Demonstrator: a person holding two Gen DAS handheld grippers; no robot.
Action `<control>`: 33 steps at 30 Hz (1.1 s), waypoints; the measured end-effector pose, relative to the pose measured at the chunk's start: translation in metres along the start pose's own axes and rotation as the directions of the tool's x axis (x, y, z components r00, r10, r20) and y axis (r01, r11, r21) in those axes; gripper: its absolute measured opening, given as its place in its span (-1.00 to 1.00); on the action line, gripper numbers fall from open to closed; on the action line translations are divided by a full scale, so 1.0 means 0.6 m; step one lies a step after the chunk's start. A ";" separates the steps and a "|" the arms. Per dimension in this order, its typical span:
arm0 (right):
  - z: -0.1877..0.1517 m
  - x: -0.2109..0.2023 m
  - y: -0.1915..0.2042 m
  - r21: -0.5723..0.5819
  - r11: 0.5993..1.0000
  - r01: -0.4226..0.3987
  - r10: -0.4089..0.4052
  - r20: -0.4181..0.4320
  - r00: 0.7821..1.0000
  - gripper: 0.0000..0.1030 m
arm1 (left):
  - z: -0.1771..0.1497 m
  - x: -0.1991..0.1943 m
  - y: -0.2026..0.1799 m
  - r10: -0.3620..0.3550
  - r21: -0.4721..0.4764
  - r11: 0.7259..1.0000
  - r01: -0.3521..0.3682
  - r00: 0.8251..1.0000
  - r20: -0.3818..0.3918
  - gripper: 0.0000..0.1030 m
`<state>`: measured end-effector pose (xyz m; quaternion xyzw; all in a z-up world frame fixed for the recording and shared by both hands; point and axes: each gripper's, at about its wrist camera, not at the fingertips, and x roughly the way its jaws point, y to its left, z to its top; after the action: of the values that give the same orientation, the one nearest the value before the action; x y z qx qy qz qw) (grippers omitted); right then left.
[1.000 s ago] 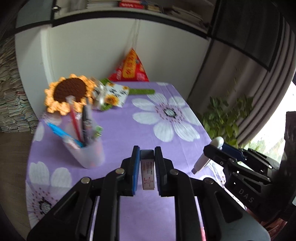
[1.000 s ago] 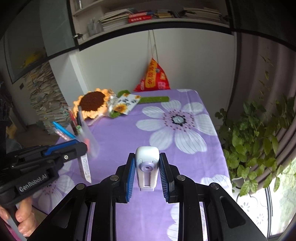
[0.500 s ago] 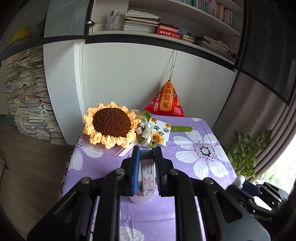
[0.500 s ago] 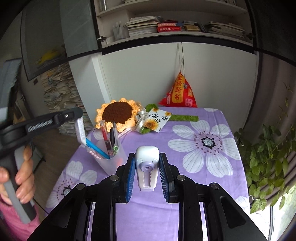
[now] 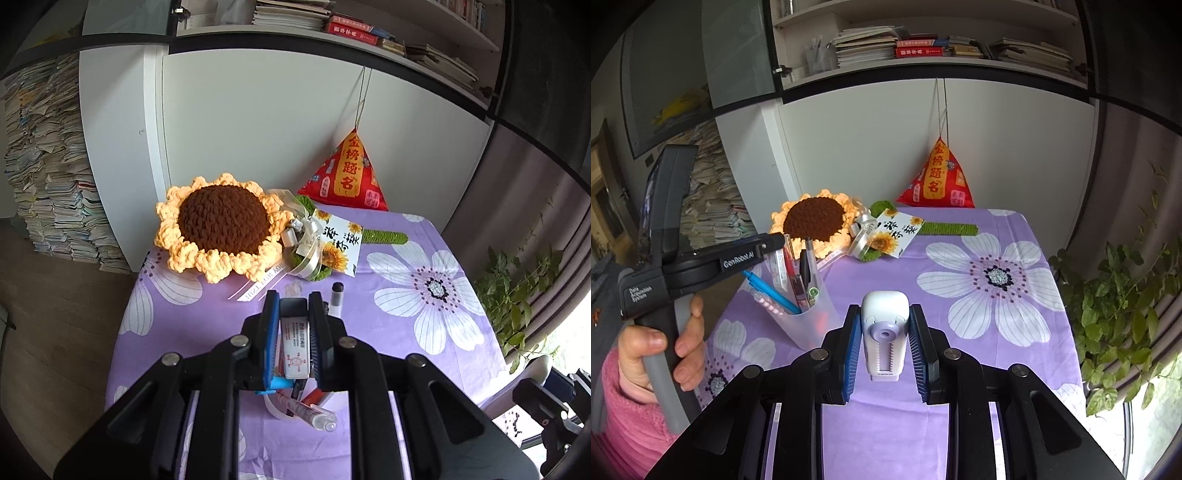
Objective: Organize stationery
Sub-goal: 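Drop the white stick into the cup and open the left tool, then carry the correction tape over the cup and lower it in with the right tool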
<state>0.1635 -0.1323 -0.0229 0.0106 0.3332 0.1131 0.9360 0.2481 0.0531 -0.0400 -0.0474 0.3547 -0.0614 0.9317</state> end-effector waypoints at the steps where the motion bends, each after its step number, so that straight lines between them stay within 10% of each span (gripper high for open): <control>1: 0.000 0.000 0.001 0.000 1.000 0.000 0.000 -0.001 1.000 -0.49 | -0.002 0.001 -0.001 -0.002 0.005 1.000 0.002 1.000 -0.005 -0.73; 33: 0.112 0.076 0.138 -0.095 0.980 -0.178 0.184 0.060 0.981 -0.49 | -0.124 -0.072 0.087 0.035 -0.081 0.996 -0.035 0.999 -0.007 -0.45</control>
<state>0.2231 -0.0378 0.0090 0.0028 0.2933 0.2120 0.9322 0.1705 0.1075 -0.0740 -0.0787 0.3604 -0.0308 0.9290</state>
